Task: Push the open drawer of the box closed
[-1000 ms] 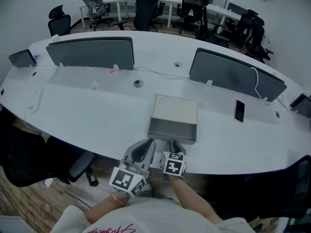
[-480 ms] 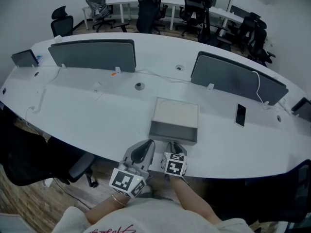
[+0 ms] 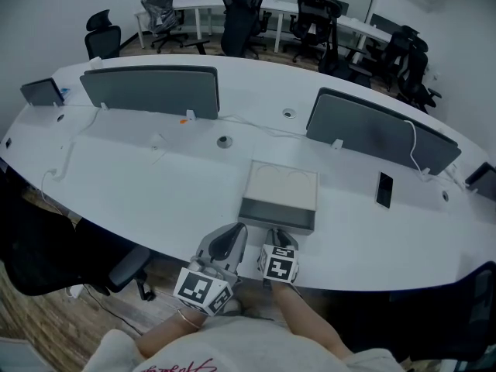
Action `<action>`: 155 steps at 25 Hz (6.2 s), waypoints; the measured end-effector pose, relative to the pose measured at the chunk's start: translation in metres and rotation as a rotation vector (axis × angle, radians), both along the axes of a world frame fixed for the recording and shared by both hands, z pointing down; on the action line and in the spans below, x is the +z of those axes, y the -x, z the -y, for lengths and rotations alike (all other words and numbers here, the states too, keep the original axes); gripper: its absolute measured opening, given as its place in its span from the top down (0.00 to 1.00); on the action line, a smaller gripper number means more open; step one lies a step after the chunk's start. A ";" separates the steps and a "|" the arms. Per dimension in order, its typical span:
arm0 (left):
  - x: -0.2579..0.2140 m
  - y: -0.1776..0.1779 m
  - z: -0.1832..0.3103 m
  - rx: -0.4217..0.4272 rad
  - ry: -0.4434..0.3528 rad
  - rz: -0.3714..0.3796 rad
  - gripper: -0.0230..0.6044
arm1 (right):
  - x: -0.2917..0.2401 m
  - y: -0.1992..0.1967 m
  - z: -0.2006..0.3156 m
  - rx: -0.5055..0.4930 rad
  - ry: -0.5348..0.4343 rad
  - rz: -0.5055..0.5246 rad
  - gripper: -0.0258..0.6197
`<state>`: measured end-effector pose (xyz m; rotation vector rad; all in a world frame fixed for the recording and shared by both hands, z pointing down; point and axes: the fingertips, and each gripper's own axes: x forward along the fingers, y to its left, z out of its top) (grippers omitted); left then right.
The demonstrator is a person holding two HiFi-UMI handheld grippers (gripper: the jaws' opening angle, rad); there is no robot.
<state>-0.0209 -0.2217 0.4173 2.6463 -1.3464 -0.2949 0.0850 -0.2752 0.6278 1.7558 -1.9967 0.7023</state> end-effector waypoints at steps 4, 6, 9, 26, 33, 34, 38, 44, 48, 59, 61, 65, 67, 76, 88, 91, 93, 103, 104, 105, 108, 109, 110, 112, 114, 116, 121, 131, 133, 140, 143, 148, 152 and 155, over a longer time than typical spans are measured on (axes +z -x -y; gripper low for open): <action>0.000 0.000 0.003 0.002 -0.004 0.001 0.93 | 0.000 -0.001 0.004 0.003 0.000 0.003 0.84; 0.000 -0.001 0.004 0.007 -0.010 0.001 0.93 | 0.000 -0.002 0.006 0.005 -0.001 0.003 0.84; 0.000 -0.001 0.006 0.008 -0.014 0.005 0.93 | 0.000 -0.003 0.009 0.009 0.000 0.004 0.84; 0.000 -0.001 0.016 0.000 0.002 0.013 0.93 | 0.000 -0.003 0.026 0.010 -0.003 0.015 0.84; 0.000 -0.002 0.018 0.007 0.002 0.018 0.93 | 0.001 -0.005 0.033 0.022 -0.001 0.022 0.84; 0.001 -0.002 0.018 0.007 0.001 0.018 0.93 | 0.001 -0.005 0.034 0.023 -0.002 0.025 0.84; 0.003 -0.001 0.018 0.006 -0.003 0.022 0.93 | 0.001 -0.006 0.038 0.029 -0.004 0.027 0.84; 0.003 0.000 0.018 0.004 -0.010 0.022 0.93 | 0.001 -0.008 0.043 0.029 -0.008 0.022 0.84; 0.002 0.003 0.018 -0.008 -0.004 0.022 0.93 | 0.002 -0.008 0.045 0.030 -0.008 0.023 0.84; 0.000 0.010 0.016 -0.025 0.002 0.021 0.93 | 0.001 -0.008 0.051 0.037 -0.010 0.030 0.84; 0.000 0.010 0.015 -0.026 0.002 0.020 0.93 | 0.001 -0.009 0.051 0.039 -0.010 0.032 0.84; -0.001 0.010 0.015 -0.027 0.004 0.017 0.93 | 0.000 -0.009 0.054 0.038 -0.009 0.029 0.84; -0.001 0.011 0.015 -0.026 0.003 0.017 0.93 | 0.001 -0.009 0.056 0.039 -0.008 0.029 0.84; -0.001 0.014 0.012 -0.022 -0.006 0.024 0.93 | 0.001 -0.010 0.059 0.046 0.000 0.032 0.84; 0.000 0.021 0.009 -0.037 0.010 0.022 0.93 | 0.002 -0.011 0.064 0.051 -0.005 0.031 0.84; 0.000 0.022 0.009 -0.040 0.008 0.021 0.93 | 0.002 -0.012 0.065 0.050 -0.001 0.035 0.84; 0.000 0.023 0.009 -0.042 0.009 0.023 0.93 | 0.003 -0.012 0.066 0.049 0.004 0.040 0.84; 0.003 0.023 0.002 -0.036 0.001 0.029 0.93 | 0.000 -0.013 0.065 0.059 -0.024 0.040 0.84; 0.003 0.023 0.001 -0.036 0.001 0.029 0.93 | -0.002 -0.013 0.064 0.061 -0.031 0.048 0.84; 0.002 0.023 0.000 -0.040 0.006 0.028 0.93 | -0.003 -0.012 0.062 0.061 -0.038 0.056 0.84; 0.002 0.021 -0.003 -0.038 0.005 0.025 0.93 | -0.006 -0.011 0.056 0.059 -0.050 0.061 0.84; 0.002 0.020 -0.004 -0.033 0.003 0.024 0.93 | -0.007 -0.011 0.054 0.058 -0.053 0.056 0.84; 0.002 0.019 -0.005 -0.030 0.001 0.023 0.93 | -0.008 -0.010 0.050 0.054 -0.056 0.052 0.84; 0.003 0.017 -0.008 -0.021 -0.003 0.020 0.93 | -0.016 -0.006 0.042 0.037 -0.073 0.055 0.84; 0.003 0.013 -0.010 -0.013 0.001 0.017 0.93 | -0.032 -0.001 0.035 0.007 -0.117 0.059 0.84; 0.001 0.009 -0.012 -0.005 0.010 0.013 0.93 | -0.054 0.003 0.029 -0.028 -0.175 0.048 0.84; -0.002 -0.006 -0.020 0.032 0.000 0.011 0.93 | -0.105 0.004 0.011 -0.078 -0.306 0.030 0.84; -0.010 -0.033 -0.028 0.100 -0.038 0.009 0.93 | -0.205 0.006 -0.027 -0.157 -0.561 -0.047 0.85; -0.011 -0.038 -0.029 0.110 -0.045 0.008 0.93 | -0.216 0.003 -0.033 -0.154 -0.591 -0.036 0.85; -0.018 -0.047 -0.030 0.114 -0.046 0.003 0.93 | -0.246 -0.003 -0.049 -0.165 -0.692 -0.064 0.87; -0.021 -0.050 -0.030 0.116 -0.055 0.003 0.93 | -0.254 -0.007 -0.052 -0.159 -0.711 -0.061 0.89; -0.024 -0.051 -0.031 0.113 -0.064 0.007 0.93 | -0.264 -0.011 -0.057 -0.153 -0.733 -0.050 0.91; -0.024 -0.050 -0.033 0.110 -0.066 0.008 0.93 | -0.268 -0.013 -0.061 -0.142 -0.746 -0.043 0.92; -0.024 -0.050 -0.035 0.106 -0.066 0.009 0.93 | -0.270 -0.012 -0.063 -0.145 -0.751 -0.034 0.92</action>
